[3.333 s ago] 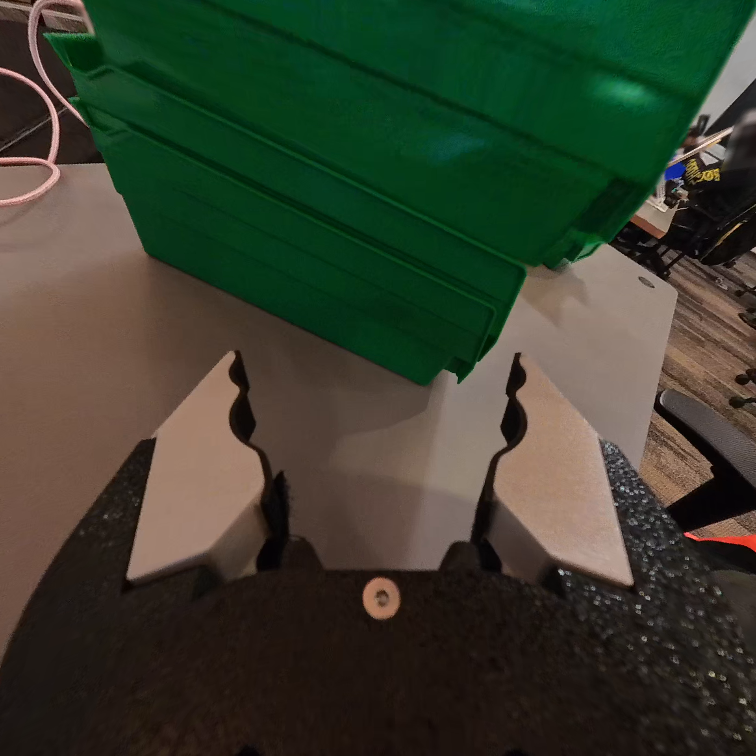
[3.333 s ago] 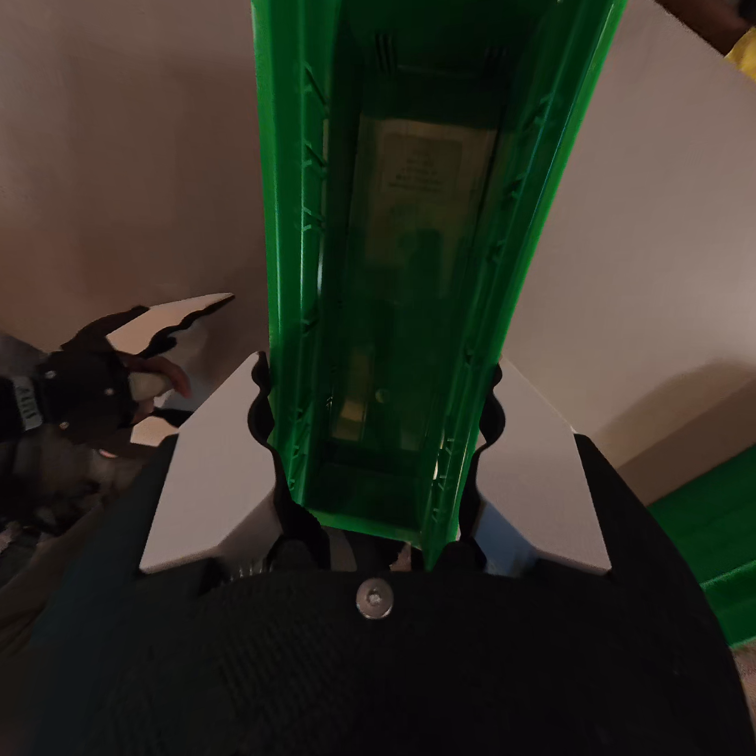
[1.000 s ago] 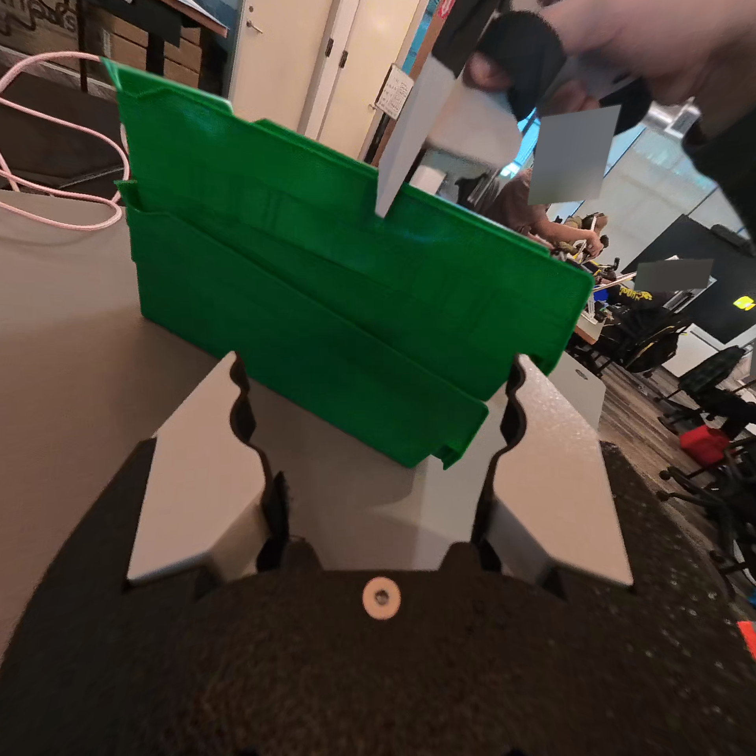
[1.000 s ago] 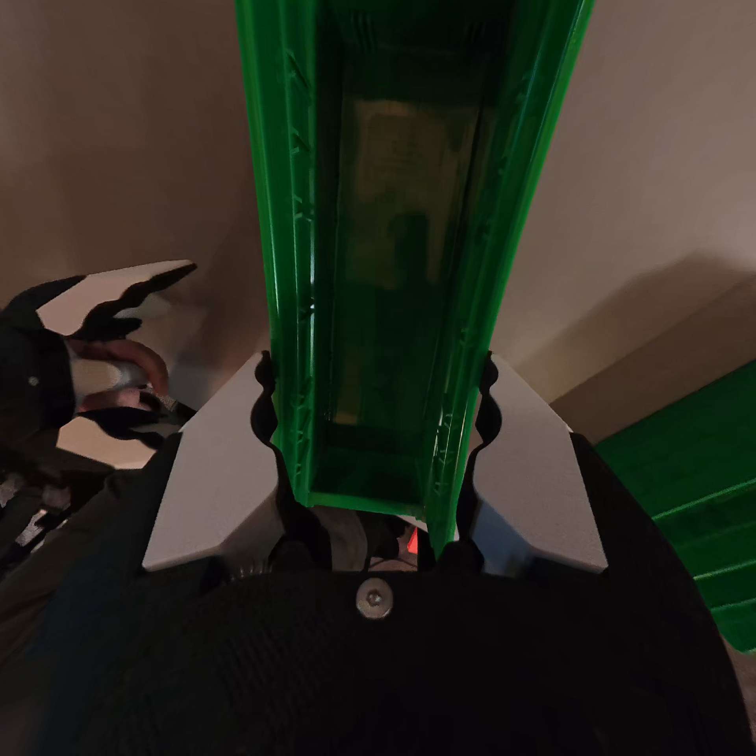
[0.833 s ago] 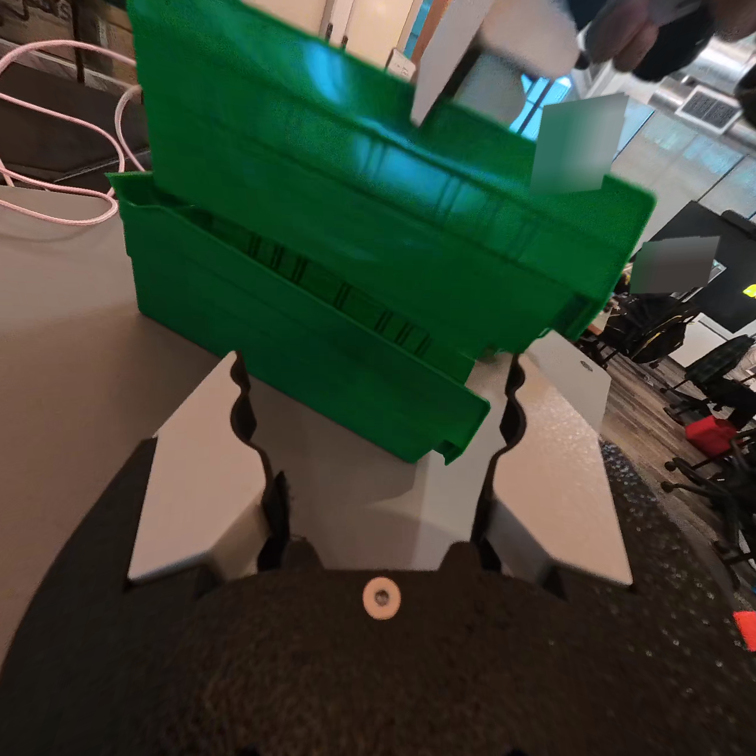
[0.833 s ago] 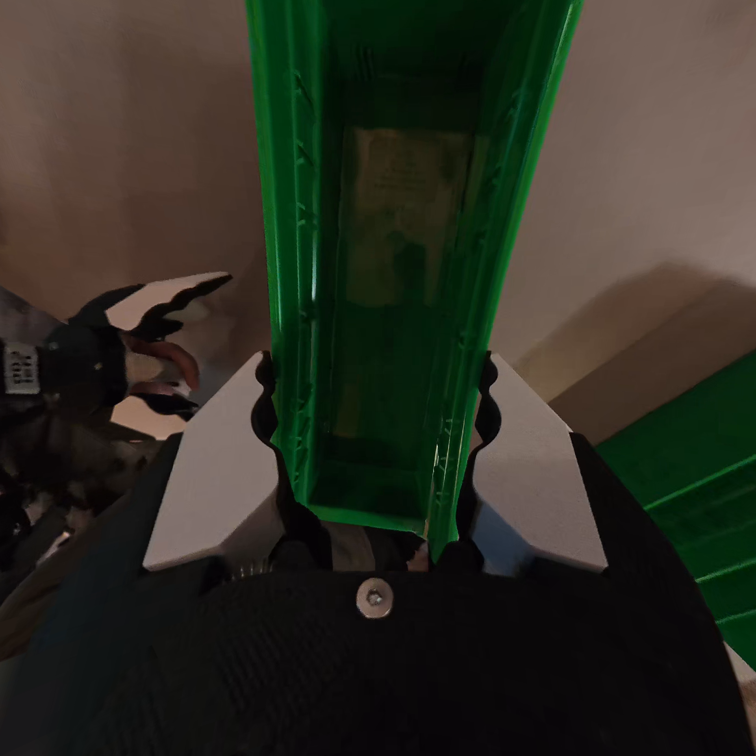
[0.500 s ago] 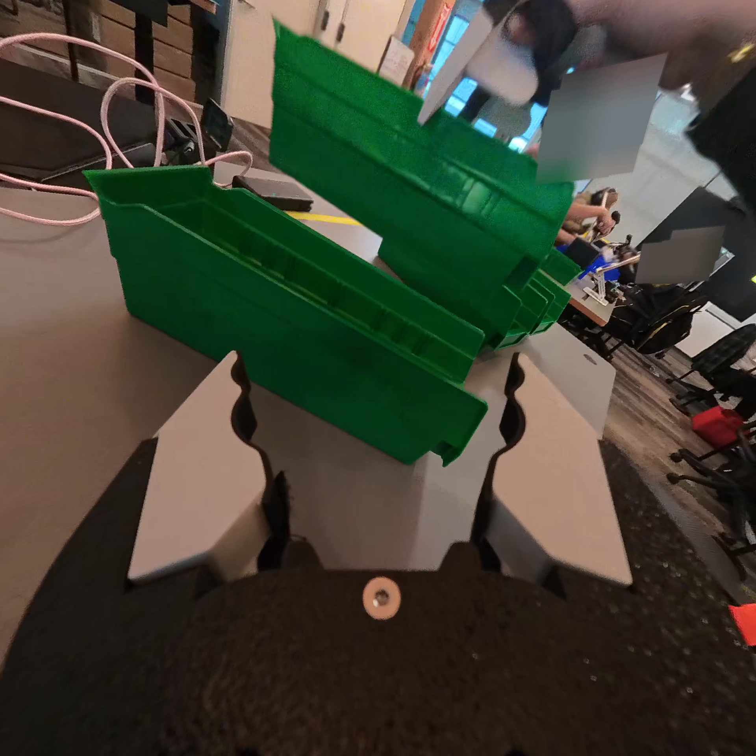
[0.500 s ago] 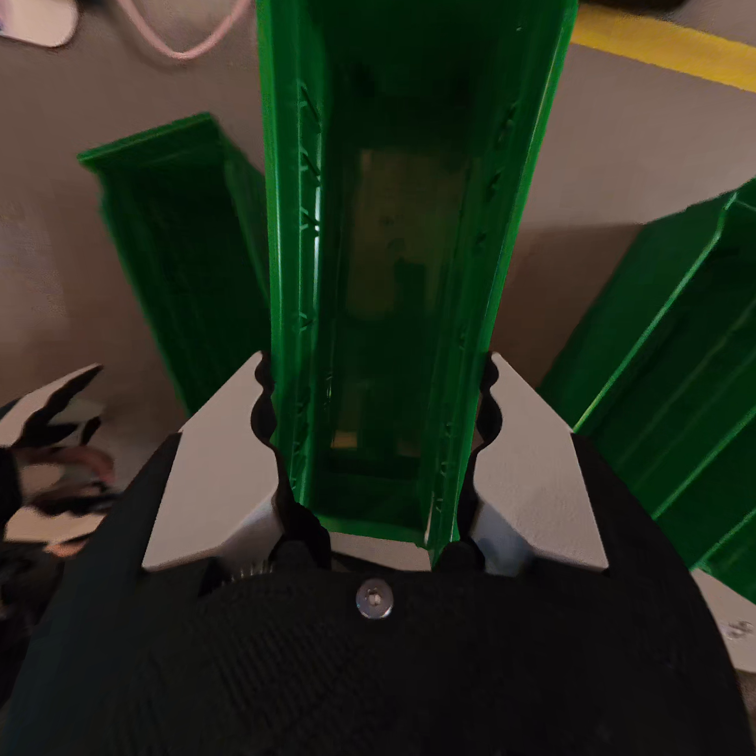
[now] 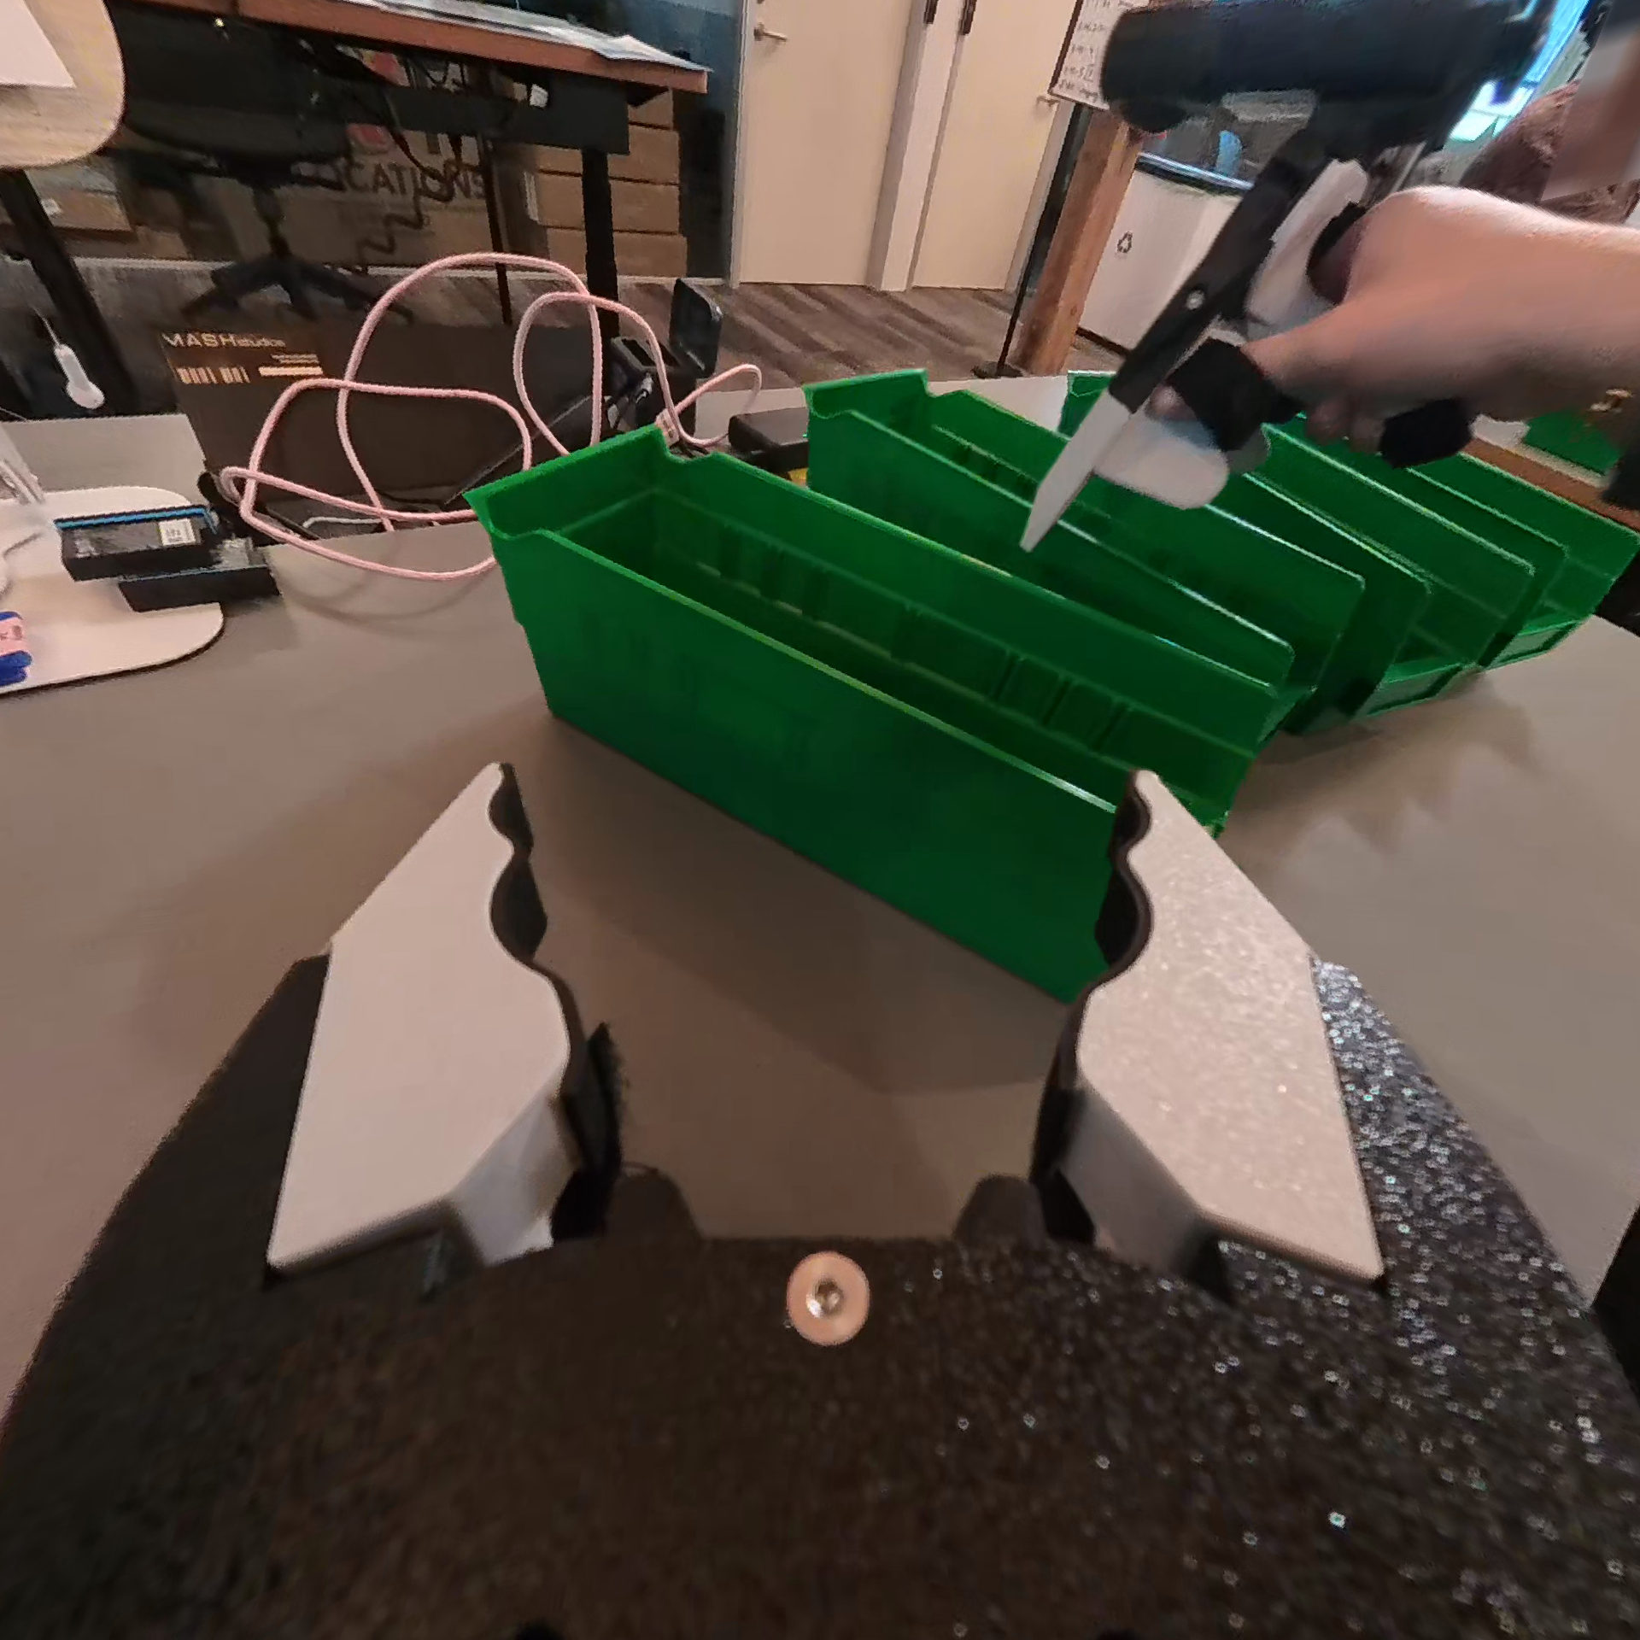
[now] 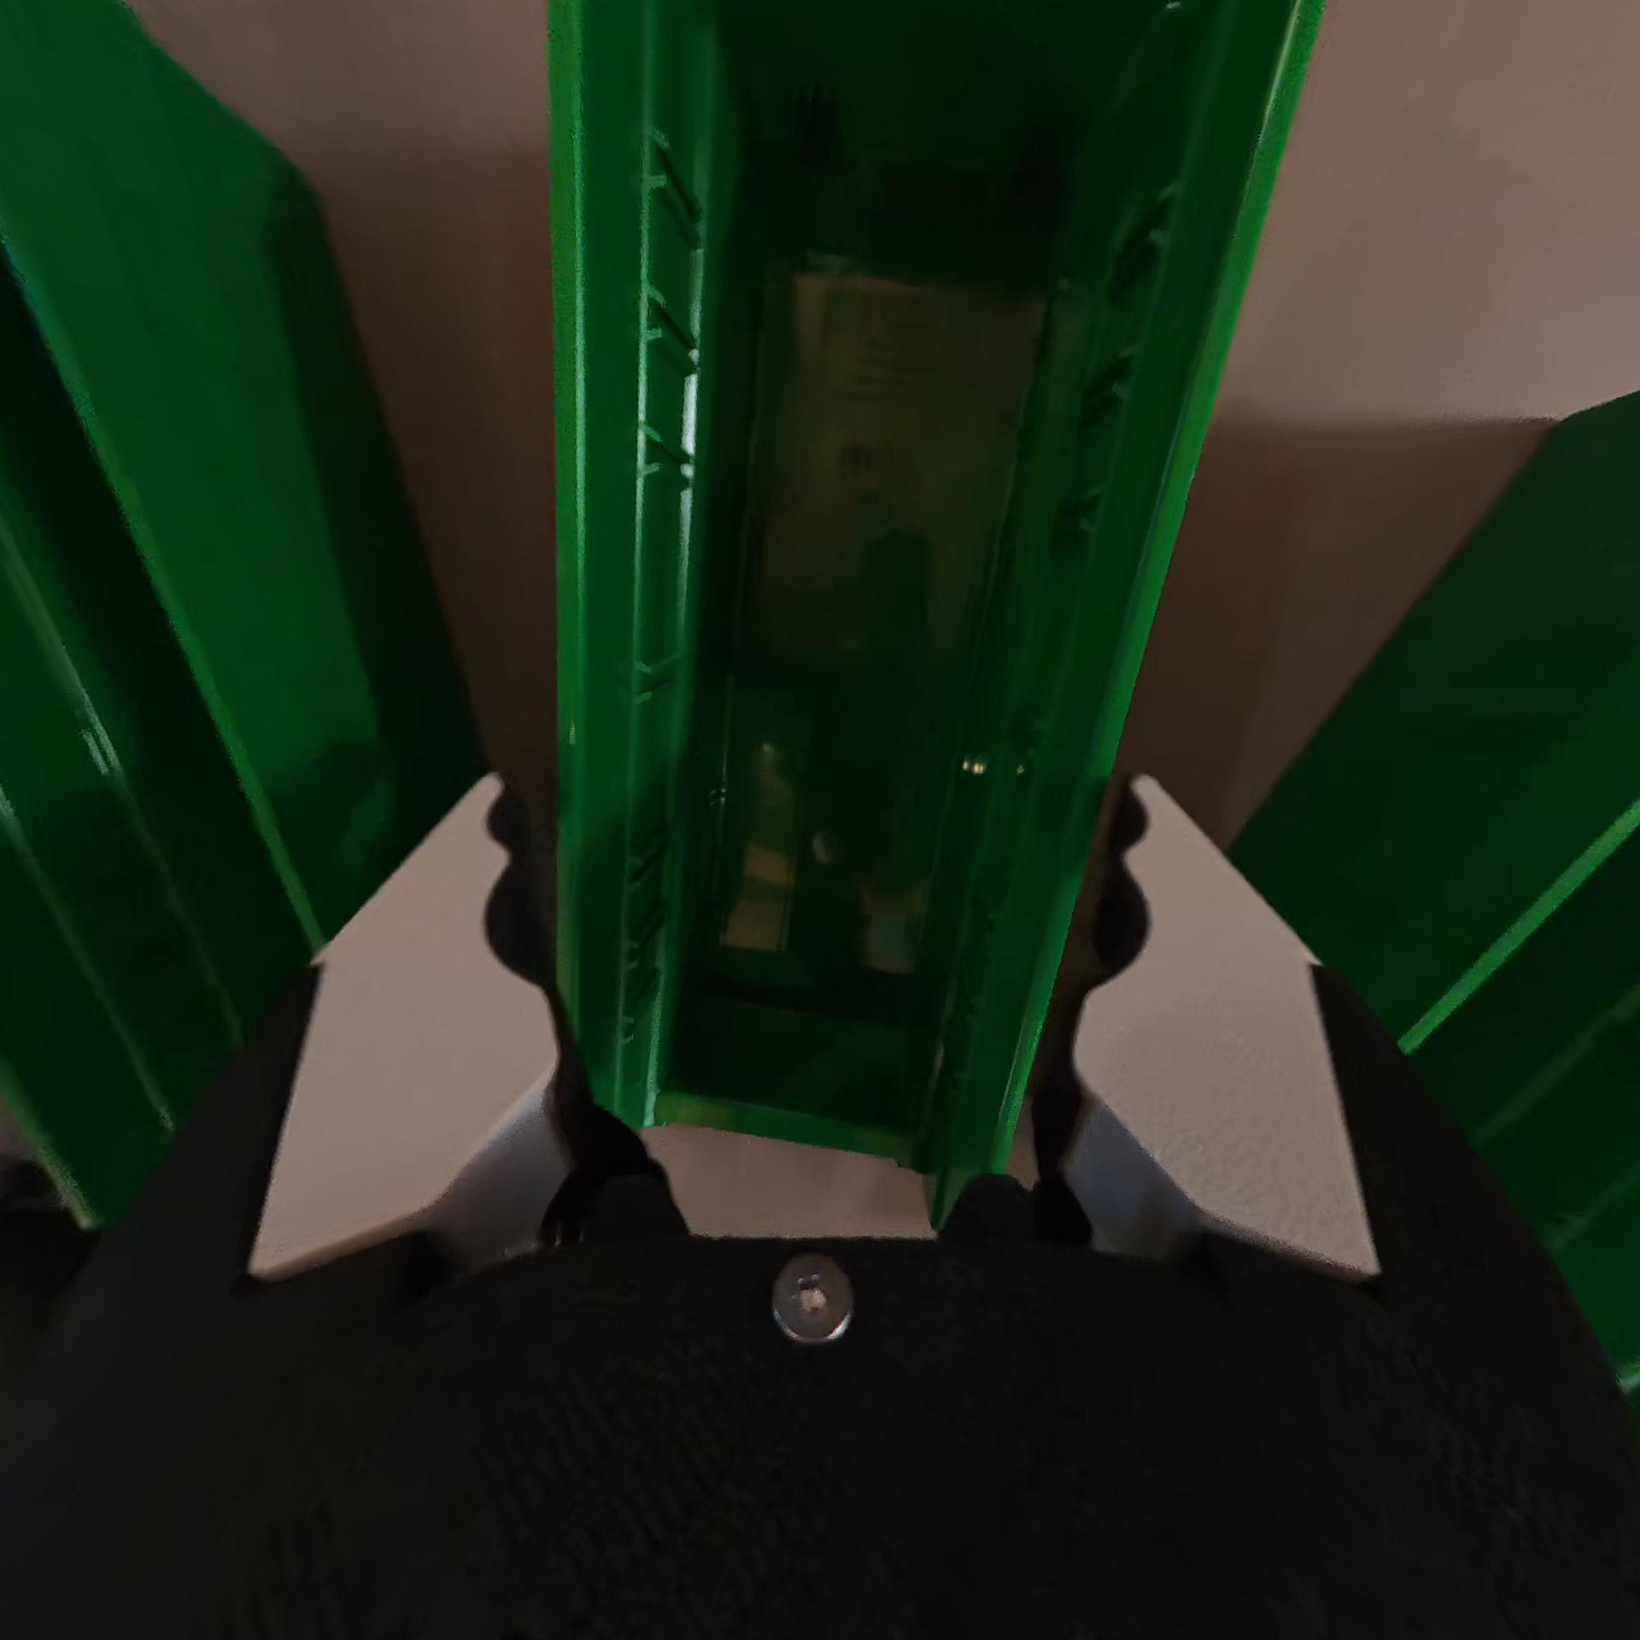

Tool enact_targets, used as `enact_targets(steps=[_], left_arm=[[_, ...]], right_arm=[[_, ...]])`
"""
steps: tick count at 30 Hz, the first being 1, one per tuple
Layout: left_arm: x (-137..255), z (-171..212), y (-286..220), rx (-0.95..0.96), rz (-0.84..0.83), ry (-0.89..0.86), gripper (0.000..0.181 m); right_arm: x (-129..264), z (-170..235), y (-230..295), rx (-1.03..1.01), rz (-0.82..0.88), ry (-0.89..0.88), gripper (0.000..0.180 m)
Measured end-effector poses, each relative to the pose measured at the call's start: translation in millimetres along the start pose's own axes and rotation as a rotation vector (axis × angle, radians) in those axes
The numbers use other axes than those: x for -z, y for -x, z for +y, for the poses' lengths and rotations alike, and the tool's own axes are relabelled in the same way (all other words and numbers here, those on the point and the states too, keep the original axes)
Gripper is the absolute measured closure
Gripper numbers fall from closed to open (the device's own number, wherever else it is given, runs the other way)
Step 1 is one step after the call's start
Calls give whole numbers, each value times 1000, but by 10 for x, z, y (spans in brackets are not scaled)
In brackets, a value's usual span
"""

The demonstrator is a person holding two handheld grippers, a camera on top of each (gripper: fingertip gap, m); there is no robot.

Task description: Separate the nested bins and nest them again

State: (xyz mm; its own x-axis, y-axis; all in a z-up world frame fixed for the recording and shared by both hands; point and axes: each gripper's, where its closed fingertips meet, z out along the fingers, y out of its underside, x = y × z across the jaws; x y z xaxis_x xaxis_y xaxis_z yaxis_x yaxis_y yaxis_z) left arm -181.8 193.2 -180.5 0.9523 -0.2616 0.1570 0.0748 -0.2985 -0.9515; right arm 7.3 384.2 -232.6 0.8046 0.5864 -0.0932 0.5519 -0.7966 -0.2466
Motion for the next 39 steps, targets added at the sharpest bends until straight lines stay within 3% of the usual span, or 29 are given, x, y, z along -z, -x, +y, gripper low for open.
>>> enact_targets(steps=[2, 4, 9, 13, 15, 17, 21, 23, 30, 35, 39], left_arm=[[8, -3, 0, -4, -3, 0, 54], [17, -8, 0, -10, -7, -1, 54], [49, -85, -41, -19, -4, -29, 54], [47, -141, -105, -38, -5, -48, 54], [31, -146, -158, -48, 5, -46, 54], [14, -141, -236, -52, 27, -33, 57], [10, -186, -350, -76, 39, -38, 57], [16, -220, -392, -92, 38, -49, 58], [29, -286, -442, -129, 19, -74, 60], [36, -283, -385, -116, 8, -81, 61], [37, -259, -326, -69, 16, -82, 61]], right_arm=[[84, -16, 65, 12, -40, -45, 27], [243, -102, 146, 44, -88, -157, 19], [857, -188, 466, 182, -201, -564, 19], [1451, 174, 1012, 214, -478, -888, 21], [1615, 411, 1074, 224, -490, -1028, 28], [1683, 595, 915, 192, -379, -1163, 37], [2078, 980, 350, 107, -85, -1599, 94], [2231, 1145, 209, 89, -64, -1742, 96], [1894, 1031, 155, 149, -36, -1555, 72], [1379, 843, 396, 220, -184, -1196, 72], [957, 544, 168, 195, -90, -868, 83]])
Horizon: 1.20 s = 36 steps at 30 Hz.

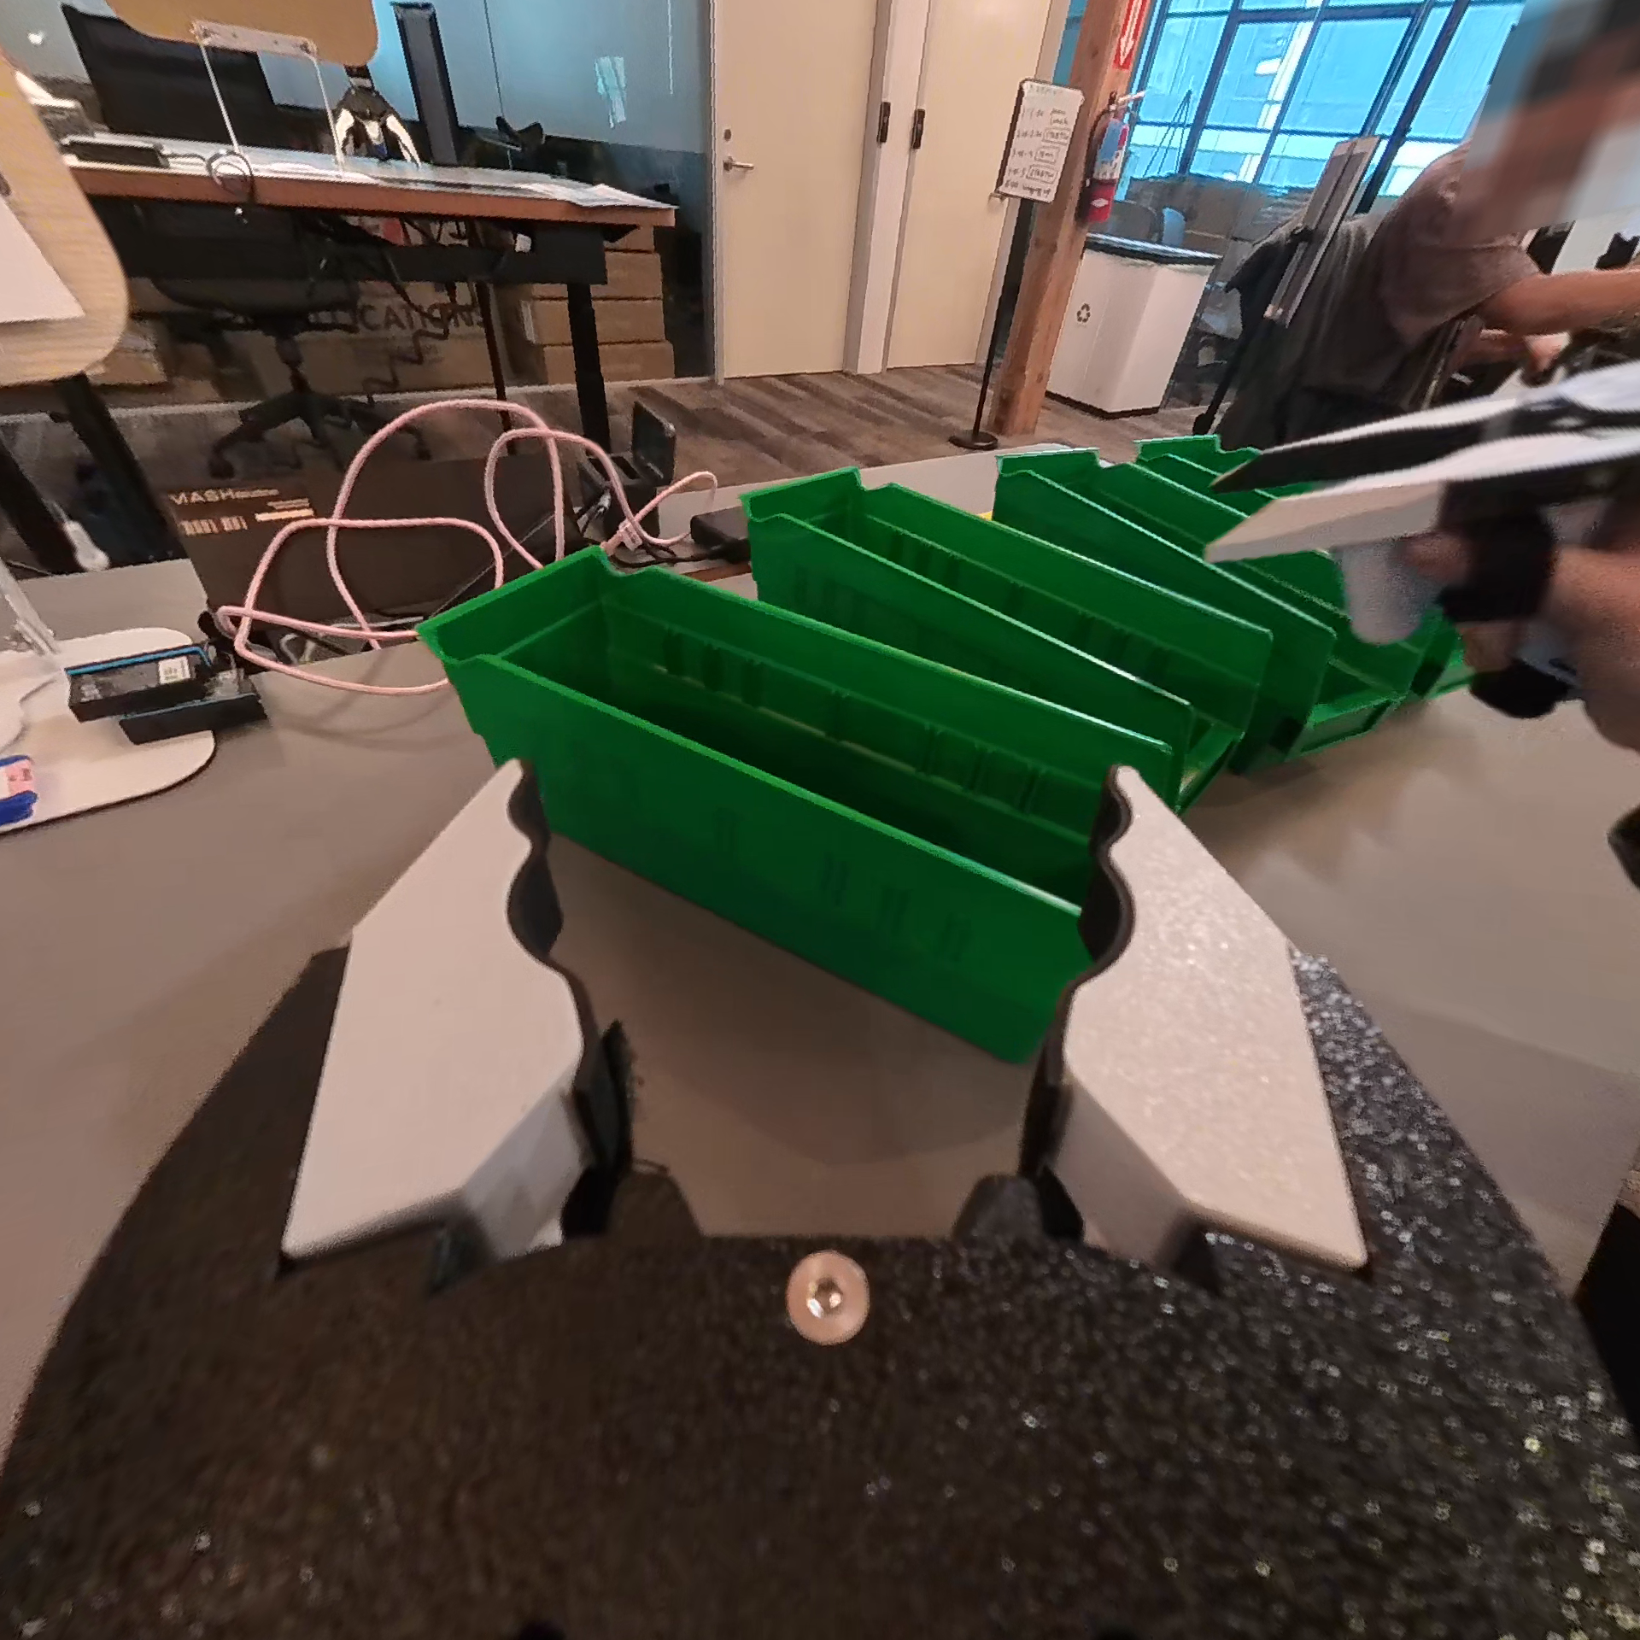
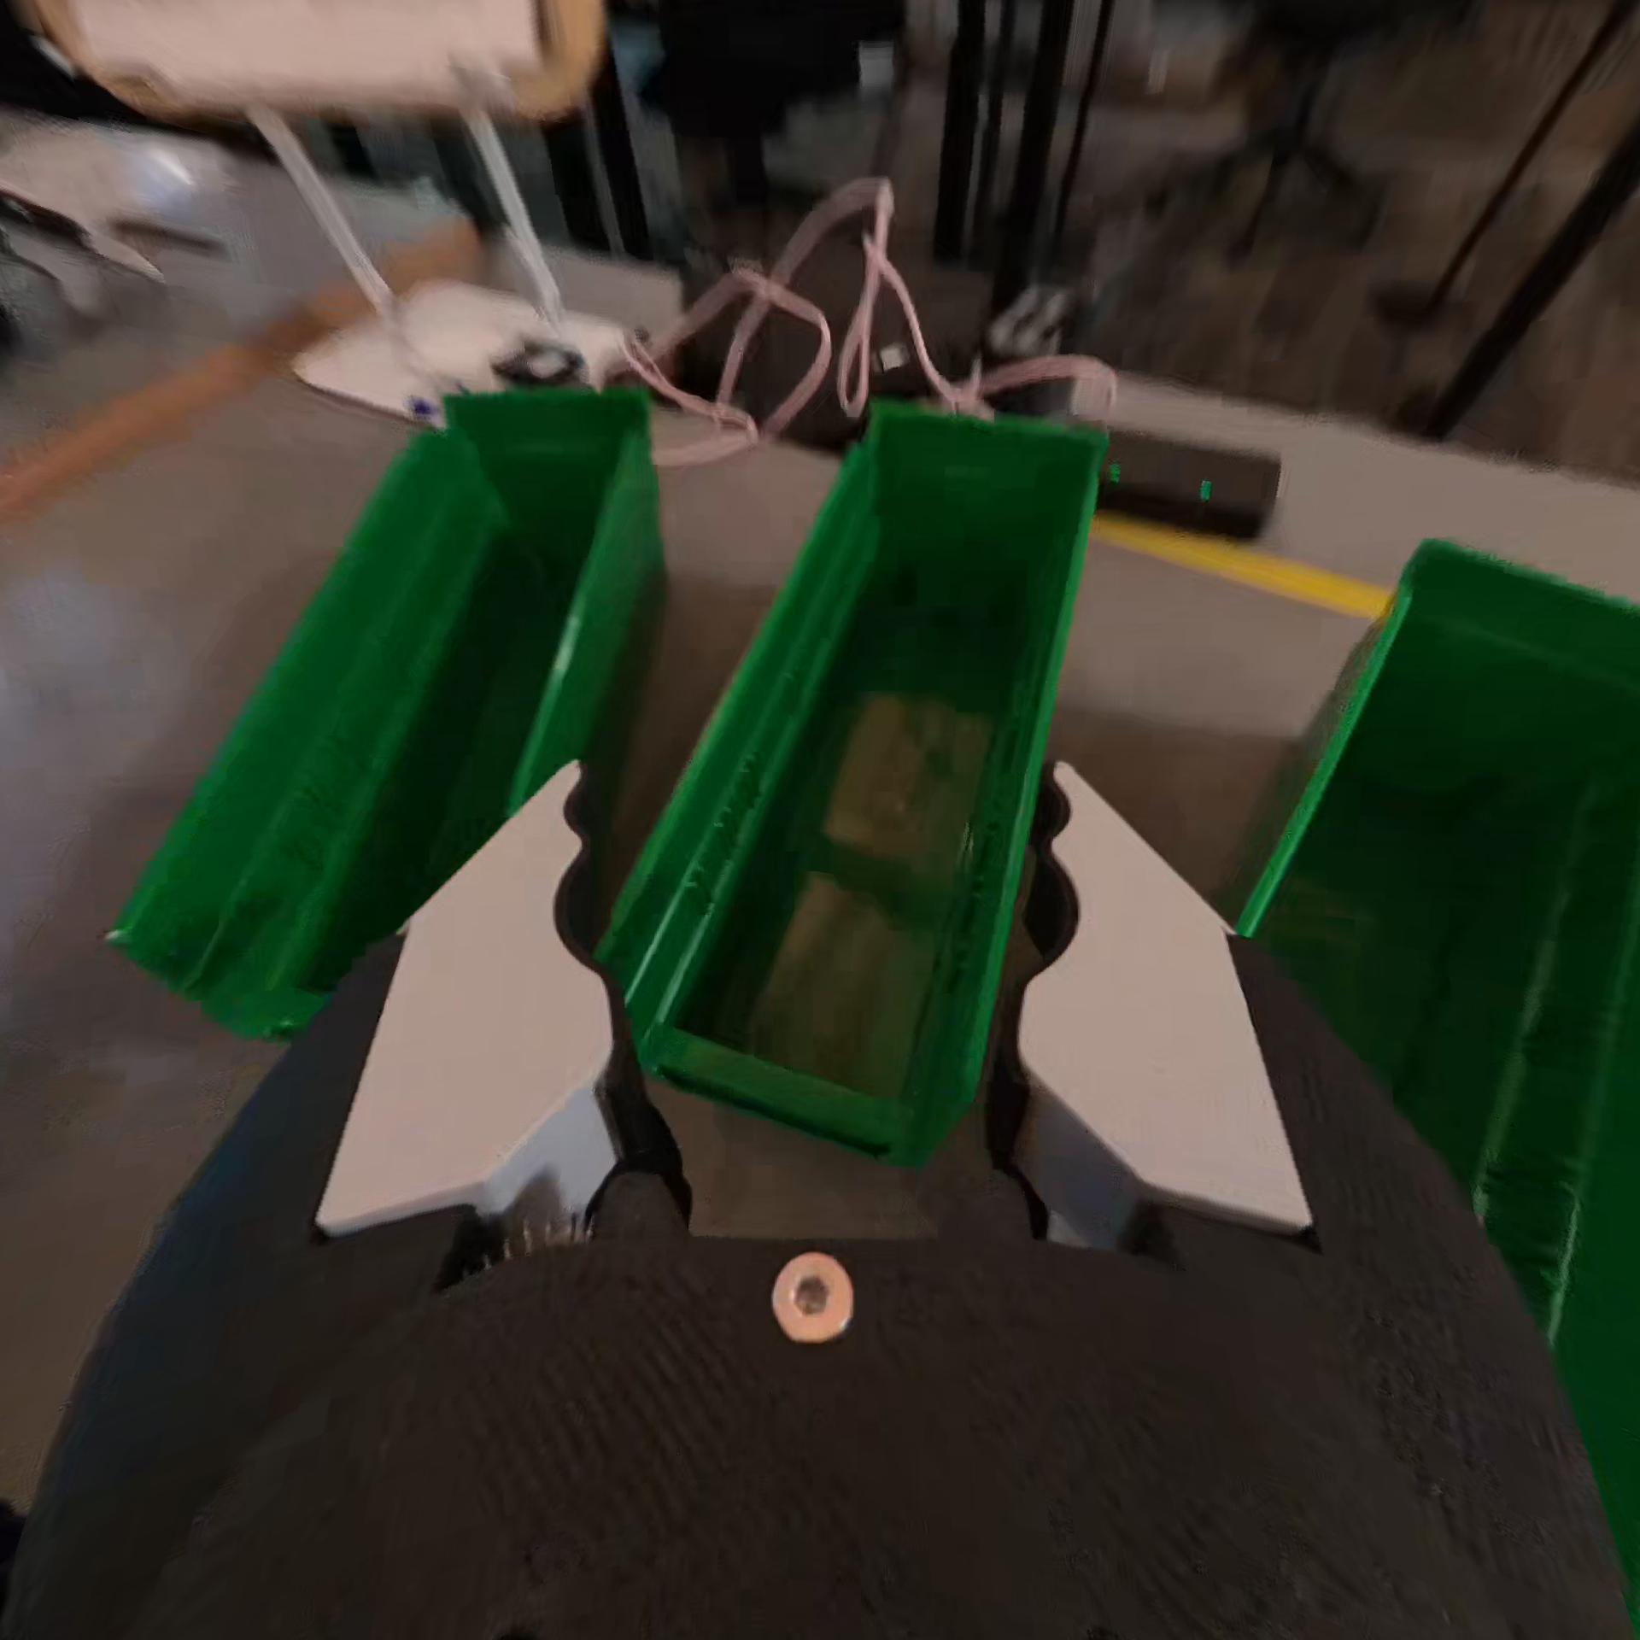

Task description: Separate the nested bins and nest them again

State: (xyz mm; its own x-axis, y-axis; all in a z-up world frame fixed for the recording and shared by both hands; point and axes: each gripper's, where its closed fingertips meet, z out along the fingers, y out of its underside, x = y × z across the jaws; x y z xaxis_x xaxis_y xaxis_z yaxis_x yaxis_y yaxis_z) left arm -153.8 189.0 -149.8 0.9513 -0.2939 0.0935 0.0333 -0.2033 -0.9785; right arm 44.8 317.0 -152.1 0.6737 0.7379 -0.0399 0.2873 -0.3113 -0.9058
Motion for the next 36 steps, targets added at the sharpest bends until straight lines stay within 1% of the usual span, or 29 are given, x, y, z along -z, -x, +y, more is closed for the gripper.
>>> enact_targets(steps=[2, 4, 7, 8, 10, 13, 15, 16, 18, 20, 22, 25, 31, 33, 36], left_arm=[[14, 11, 34, 2, -11, 7, 61], [35, 6, 67, -5, -28, 7, 61], [56, 5, 106, -19, -53, 13, 60], [61, 7, 121, -27, -64, 17, 60], [69, 15, 148, -40, -82, 25, 60], [76, 13, 158, -38, -81, 24, 60], [74, 23, 188, -34, -90, 25, 60], [71, 41, 210, -33, -98, 33, 60], [66, 67, 239, -36, -106, 43, 60], [66, 71, 252, -30, -107, 41, 60], [72, 70, 264, -26, -107, 39, 60], [92, 62, 289, -23, -113, 34, 61], [164, 48, 384, -4, -134, 21, 61], [194, 39, 419, 4, -141, 14, 61], [229, 46, 473, 10, -157, 13, 61]], right_arm=[[-217, 26, -130, -36, 1, 155, 88], [-424, 60, -283, -11, 28, 300, 94], [-665, 246, -496, 8, 79, 531, 102], [-719, 310, -523, -3, 79, 591, 108], [-802, 383, -597, -8, 107, 660, 125], [-850, 518, -647, 19, 127, 763, 145], [-833, 625, -701, 57, 143, 835, 171], [-835, 634, -696, 51, 133, 841, 173], [-835, 603, -642, -30, 90, 829, 176], [-812, 513, -648, -90, 87, 805, 177], [-751, 419, -696, -69, 113, 807, 178], [-659, 229, -603, -91, 68, 796, 178], [-513, -426, -191, -179, -80, 654, 178], [-502, -569, 28, -202, -138, 630, 178], [-554, -663, 403, -234, -231, 624, 178]])
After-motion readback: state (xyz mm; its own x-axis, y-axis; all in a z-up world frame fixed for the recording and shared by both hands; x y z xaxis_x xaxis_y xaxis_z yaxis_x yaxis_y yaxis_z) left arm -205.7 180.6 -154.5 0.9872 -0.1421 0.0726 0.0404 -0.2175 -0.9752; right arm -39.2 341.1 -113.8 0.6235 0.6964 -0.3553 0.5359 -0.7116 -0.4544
